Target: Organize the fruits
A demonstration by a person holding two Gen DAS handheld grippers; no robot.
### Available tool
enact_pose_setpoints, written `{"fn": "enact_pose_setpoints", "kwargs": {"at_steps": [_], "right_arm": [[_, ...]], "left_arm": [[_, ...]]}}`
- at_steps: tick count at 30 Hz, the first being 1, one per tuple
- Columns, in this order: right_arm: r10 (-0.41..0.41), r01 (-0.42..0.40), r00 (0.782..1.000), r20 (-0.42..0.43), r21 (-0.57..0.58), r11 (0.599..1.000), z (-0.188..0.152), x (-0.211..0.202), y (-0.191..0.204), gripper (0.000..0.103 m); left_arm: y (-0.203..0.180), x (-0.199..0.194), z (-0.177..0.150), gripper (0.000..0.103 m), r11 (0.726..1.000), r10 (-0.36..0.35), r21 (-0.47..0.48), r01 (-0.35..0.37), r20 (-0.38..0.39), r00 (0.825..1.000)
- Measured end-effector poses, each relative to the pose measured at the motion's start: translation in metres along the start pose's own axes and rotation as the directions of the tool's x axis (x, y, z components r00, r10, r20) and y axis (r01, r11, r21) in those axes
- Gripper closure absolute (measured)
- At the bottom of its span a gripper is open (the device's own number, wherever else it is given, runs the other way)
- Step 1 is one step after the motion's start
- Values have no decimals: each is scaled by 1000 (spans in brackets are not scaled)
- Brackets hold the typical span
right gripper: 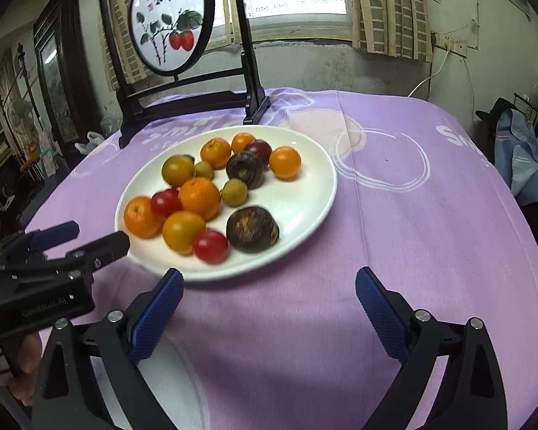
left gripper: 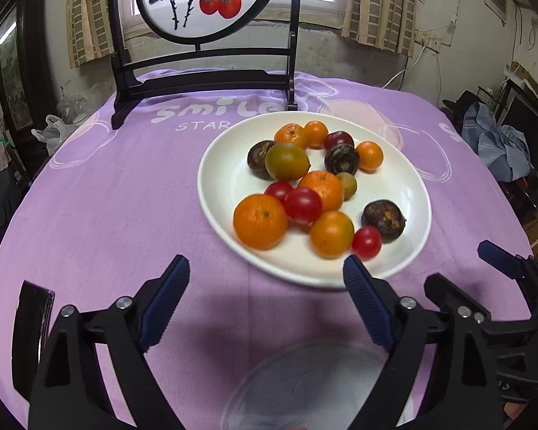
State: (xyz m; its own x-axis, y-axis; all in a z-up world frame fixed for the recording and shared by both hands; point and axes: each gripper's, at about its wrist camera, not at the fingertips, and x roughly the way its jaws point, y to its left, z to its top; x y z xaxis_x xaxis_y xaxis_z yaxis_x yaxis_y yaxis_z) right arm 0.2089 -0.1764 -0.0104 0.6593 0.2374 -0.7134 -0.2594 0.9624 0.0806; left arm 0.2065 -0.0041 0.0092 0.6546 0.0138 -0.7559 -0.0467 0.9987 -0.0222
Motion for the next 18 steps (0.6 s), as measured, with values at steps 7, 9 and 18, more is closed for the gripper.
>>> {"fn": "enact_pose_setpoints", "kwargs": {"at_steps": [7, 9, 18], "right_arm": [[-4, 4, 1000, 0, -43, 999, -26, -21, 12, 3], [-2, 2, 1000, 8, -42, 999, -32, -28, 13, 3], [33, -33, 999, -21, 4, 999, -60, -32, 7, 3]], "left_arm": [[5, -26, -26, 16, 1000, 13, 5, -13, 38, 999], [5, -32, -32, 16, 1000, 7, 16, -8, 39, 999], [14, -38, -61, 16, 1000, -19, -3, 19, -2, 1000]]}}
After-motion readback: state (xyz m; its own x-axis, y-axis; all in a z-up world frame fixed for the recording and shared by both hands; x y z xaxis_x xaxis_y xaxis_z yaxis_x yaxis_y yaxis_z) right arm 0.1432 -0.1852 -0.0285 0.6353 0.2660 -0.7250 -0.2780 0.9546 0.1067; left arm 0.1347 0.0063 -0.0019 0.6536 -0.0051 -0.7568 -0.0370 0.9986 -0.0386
